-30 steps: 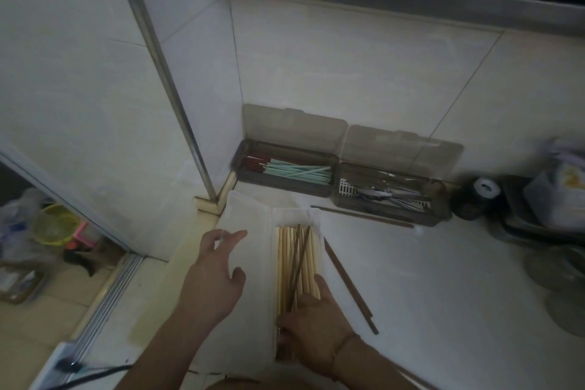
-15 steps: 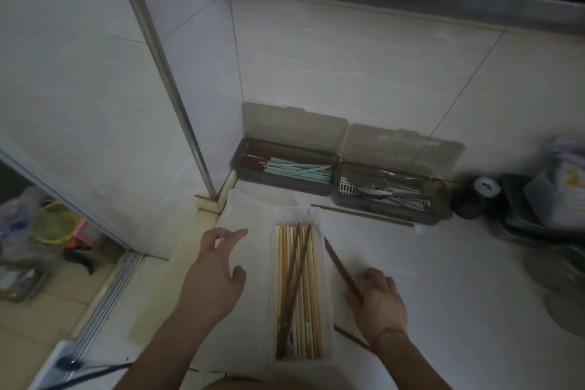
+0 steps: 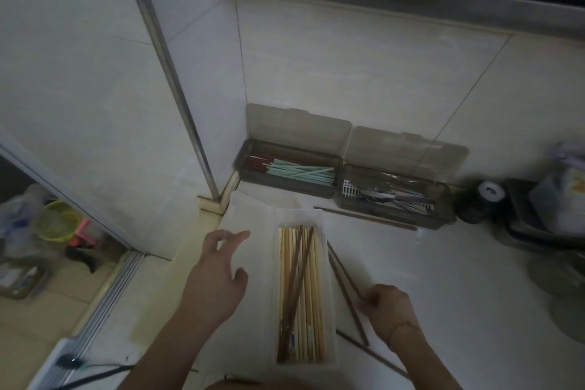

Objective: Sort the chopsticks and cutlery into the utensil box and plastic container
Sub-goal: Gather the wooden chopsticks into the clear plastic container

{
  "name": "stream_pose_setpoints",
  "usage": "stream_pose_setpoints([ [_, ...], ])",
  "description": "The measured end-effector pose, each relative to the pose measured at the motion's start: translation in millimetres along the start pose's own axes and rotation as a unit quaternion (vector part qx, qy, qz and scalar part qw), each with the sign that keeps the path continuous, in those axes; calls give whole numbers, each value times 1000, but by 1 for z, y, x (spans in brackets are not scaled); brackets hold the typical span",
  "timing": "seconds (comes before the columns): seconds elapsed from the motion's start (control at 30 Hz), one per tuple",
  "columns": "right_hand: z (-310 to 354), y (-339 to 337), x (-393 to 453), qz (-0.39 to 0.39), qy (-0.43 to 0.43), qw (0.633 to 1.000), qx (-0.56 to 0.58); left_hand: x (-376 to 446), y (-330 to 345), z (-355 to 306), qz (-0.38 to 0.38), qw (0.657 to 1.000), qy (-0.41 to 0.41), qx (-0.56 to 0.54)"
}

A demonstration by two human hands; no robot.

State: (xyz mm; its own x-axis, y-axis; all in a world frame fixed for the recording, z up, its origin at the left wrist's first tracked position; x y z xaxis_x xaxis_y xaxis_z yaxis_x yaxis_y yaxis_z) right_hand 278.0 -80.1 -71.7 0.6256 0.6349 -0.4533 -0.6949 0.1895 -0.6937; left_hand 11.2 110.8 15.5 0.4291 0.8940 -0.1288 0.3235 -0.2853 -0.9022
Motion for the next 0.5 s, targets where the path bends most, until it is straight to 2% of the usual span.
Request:
stream_pose_setpoints([
  [0.17,43,-20,-32,-31,-106,988,108,0,0,1,-4,1000,4,-6],
  [0.23,74,-26,-52,-63,-194,973,109,0,-1,0,-5,1000,4,-2],
  [0.3,108,-30,-76,-106,-310,939,106,0,-1,-1,-2,1000,1,3],
  [0.4,137,-5,-93,-103,-417,903,6,-1,-2,-1,-3,1000,-1,7],
  [0.5,140,34,-87,-39,-414,898,-142,-1,-3,-2,-6,1000,3,2],
])
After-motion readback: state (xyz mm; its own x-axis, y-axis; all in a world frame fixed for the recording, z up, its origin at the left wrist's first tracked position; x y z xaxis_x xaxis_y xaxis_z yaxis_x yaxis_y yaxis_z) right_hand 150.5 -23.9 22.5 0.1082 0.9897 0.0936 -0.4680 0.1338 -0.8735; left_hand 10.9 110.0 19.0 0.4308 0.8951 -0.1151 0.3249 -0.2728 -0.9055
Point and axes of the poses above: each hand's wrist, its own x-axis towards the middle knuckle, its own y-axis out of the palm, z = x × y, the point moved 9 cm from there along x, towards the middle knuckle, and after that the axes turned 13 degrees about x, right-handed, at the moved point
